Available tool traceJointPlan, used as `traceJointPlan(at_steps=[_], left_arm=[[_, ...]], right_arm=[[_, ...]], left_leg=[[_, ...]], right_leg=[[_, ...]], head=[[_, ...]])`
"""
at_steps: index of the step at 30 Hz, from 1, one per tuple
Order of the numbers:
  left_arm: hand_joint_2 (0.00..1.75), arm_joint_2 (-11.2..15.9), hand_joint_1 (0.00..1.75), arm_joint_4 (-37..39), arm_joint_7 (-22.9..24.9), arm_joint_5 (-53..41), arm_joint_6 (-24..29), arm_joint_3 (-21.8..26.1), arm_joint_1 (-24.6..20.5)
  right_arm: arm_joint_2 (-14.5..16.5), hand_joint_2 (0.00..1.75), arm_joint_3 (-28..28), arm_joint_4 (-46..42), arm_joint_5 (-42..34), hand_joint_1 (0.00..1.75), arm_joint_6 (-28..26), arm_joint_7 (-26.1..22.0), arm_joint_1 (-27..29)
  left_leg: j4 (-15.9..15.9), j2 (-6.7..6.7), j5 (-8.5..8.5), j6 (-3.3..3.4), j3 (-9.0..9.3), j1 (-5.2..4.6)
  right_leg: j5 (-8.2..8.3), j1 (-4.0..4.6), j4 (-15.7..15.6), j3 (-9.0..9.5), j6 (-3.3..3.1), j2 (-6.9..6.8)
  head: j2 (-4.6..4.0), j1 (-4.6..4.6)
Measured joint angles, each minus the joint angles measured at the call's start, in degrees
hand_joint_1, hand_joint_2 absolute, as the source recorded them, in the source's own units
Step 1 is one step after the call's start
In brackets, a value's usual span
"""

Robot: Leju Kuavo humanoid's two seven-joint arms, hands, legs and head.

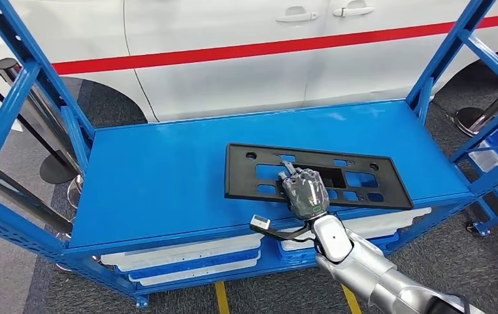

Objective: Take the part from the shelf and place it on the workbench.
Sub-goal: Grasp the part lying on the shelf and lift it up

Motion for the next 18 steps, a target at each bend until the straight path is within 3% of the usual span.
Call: traceJointPlan(at_steps=[1, 3, 6, 7, 9, 11, 12, 13, 14, 17, 18], left_arm=[[1.75, 0.91, 0.0, 0.09, 0.23, 0.13, -0.94, -0.04, -0.7], [1.75, 2.2, 0.0, 0.29, 0.31, 0.33, -1.39, -0.15, -2.07], [1.75, 3.04, 0.0, 0.49, -0.03, 0.44, -1.04, -0.39, -2.83], [1.75, 3.1, 0.0, 0.49, -0.21, 0.44, -0.83, -0.47, -2.7], [1.75, 2.98, 0.0, 0.49, -0.53, 0.39, -0.35, -0.58, -2.3], [1.75, 2.63, 0.0, 0.48, -0.86, 0.33, 0.07, -0.6, -1.93], [1.75, 2.47, 0.0, 0.47, -1.02, 0.3, 0.21, -0.6, -1.78], [1.75, 2.37, 0.0, 0.47, -1.13, 0.28, 0.36, -0.6, -1.68], [1.75, 2.32, 0.0, 0.47, -1.19, 0.26, 0.45, -0.61, -1.59], [1.75, 2.4, 0.0, 0.52, -1.23, 0.24, 0.62, -0.64, -1.59], [1.75, 2.44, 0.0, 0.55, -1.26, 0.24, 0.66, -0.66, -1.62]], right_arm=[[-0.16, 1.75, 0.81, -0.07, 0.02, 1.75, -0.05, 0.21, -0.47], [-0.56, 1.75, 2.47, -0.05, 0.07, 1.75, -0.19, 1.09, -1.45], [-1.27, 1.75, 4.49, -0.03, 0.1, 1.75, -0.3, 2.31, -2.38], [-1.48, 1.75, 5.09, -0.04, 0.09, 1.75, -0.32, 2.75, -2.62], [-2.06, 1.75, 6.31, -0.05, 0.06, 1.75, -0.32, 3.78, -3.04], [-2.81, 1.75, 7.42, -0.05, 0.03, 1.75, -0.32, 4.55, -3.19], [-3.17, 1.75, 7.94, -0.04, 0.02, 1.75, -0.32, 4.74, -3.21], [-3.48, 1.75, 8.4, -0.04, 0.02, 1.75, -0.32, 4.81, -3.21], [-3.76, 1.75, 8.77, -0.04, 0.01, 1.75, -0.32, 4.81, -3.22], [-4.28, 1.75, 9.47, -0.08, 0.01, 1.75, -0.32, 4.82, -3.44], [-4.39, 1.75, 9.62, -0.08, 0.01, 1.75, -0.32, 4.83, -3.56]], left_leg=[[0.49, -0.02, 0.0, -0.52, -0.5, 0.19], [1.43, -0.24, 0.12, -1.56, -1.33, 0.16], [1.91, -0.65, 0.73, -2.75, -2.1, 0.01], [2.39, -0.6, 0.17, -3.0, -2.53, 0.13], [6.45, -0.42, -3.78, -3.25, -4.24, 0.29], [13.79, -0.38, -9.09, -3.18, -6.49, 0.27], [16.77, -0.38, -10.6, -3.08, -7.0, 0.24], [17.96, -0.38, -10.89, -2.87, -6.55, 0.15], [17.15, -0.39, -10.21, -2.5, -5.06, -0.02], [6.41, -0.38, -7.5, -0.54, 3.3, -1.08], [3.54, -0.35, -7.2, -0.14, 5.1, -1.45]], right_leg=[[1.36, -0.18, -3.42, 1.78, 0.34, 0.04], [2.74, -0.28, -7.09, 3.44, -0.01, 0.49], [2.86, -0.23, -6.73, 2.31, -2.04, 0.8], [3.23, -0.19, -6.56, 1.85, -2.69, 0.75], [4.15, -0.01, -6.61, 0.75, -3.79, 0.6], [5.1, 0.45, -6.57, -0.55, -4.32, 0.41], [5.58, 0.75, -6.55, -1.21, -4.45, 0.32], [6.05, 1.04, -6.53, -1.84, -4.53, 0.26], [6.5, 1.32, -6.52, -2.39, -4.57, 0.24], [7.77, 1.78, -6.53, -3.5, -4.41, 0.21], [8.19, 1.74, -6.6, -3.65, -4.15, 0.16]], head=[[0.0, 0.02], [0.0, -0.01], [0.0, -0.05], [0.0, -0.07], [0.0, -0.07], [0.0, -0.05], [0.0, -0.04], [0.0, -0.03], [0.0, -0.04], [0.0, -0.03], [0.0, -0.03]])
